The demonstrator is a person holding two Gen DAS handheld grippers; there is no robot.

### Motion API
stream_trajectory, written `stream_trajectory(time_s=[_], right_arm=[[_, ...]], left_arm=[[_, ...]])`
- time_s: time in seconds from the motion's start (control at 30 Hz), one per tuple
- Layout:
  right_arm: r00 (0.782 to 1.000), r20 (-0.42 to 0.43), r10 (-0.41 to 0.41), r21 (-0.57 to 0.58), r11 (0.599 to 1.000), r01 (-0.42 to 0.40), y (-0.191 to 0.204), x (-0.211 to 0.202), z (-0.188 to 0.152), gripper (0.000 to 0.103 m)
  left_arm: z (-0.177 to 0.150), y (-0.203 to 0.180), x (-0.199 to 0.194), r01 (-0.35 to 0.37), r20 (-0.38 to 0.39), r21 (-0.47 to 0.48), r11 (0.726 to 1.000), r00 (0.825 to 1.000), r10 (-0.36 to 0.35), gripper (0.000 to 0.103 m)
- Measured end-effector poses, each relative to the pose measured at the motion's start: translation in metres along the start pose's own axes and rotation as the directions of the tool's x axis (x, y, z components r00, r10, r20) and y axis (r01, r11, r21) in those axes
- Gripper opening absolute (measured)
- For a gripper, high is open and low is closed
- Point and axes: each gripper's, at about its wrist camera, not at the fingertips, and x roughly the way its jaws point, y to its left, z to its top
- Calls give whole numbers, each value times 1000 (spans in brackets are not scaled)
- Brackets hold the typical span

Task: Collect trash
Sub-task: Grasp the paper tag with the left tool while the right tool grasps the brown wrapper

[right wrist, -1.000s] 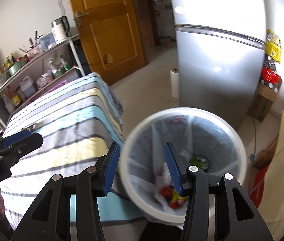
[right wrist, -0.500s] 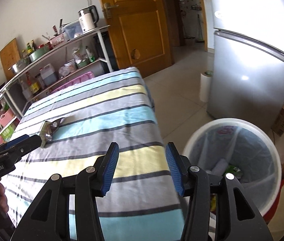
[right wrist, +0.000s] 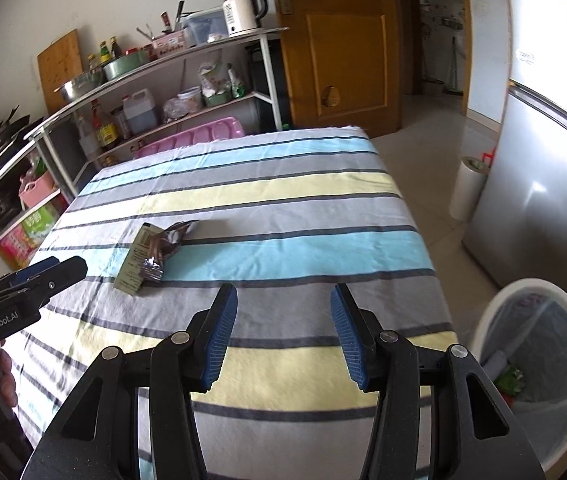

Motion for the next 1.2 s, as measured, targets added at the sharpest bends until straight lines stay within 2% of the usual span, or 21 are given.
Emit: stream_trajectory(time_s=[0.2, 0.37, 0.5, 0.73, 1.0, 1.2], right_arm=[[1000, -18, 22, -9, 1000, -22, 17, 20, 8, 50], [999, -38, 26, -14, 1000, -26, 23, 33, 12, 50], [999, -45, 28, -19, 999, -29, 24, 38, 15, 50], [998, -60, 33, -30, 999, -35, 31, 48, 22, 50], [995, -83, 50, -51, 997, -54, 46, 59, 29, 50], [995, -87, 39, -40, 998, -42, 47, 61, 31, 50]], left_arm=[[7, 10, 17, 38, -32, -12, 999, 999, -38, 72], [13, 3, 35, 76, -73, 10, 997, 994, -76, 72], [15, -5, 45, 59, -87, 42, 997, 995, -55, 72], [12, -1, 65, 42, -145, 28, 999, 989, -37, 72], [15, 11, 69, 16, -132, 11, 1000, 991, -15, 72], [19, 4, 75, 3, -132, 48, 999, 991, 3, 73]])
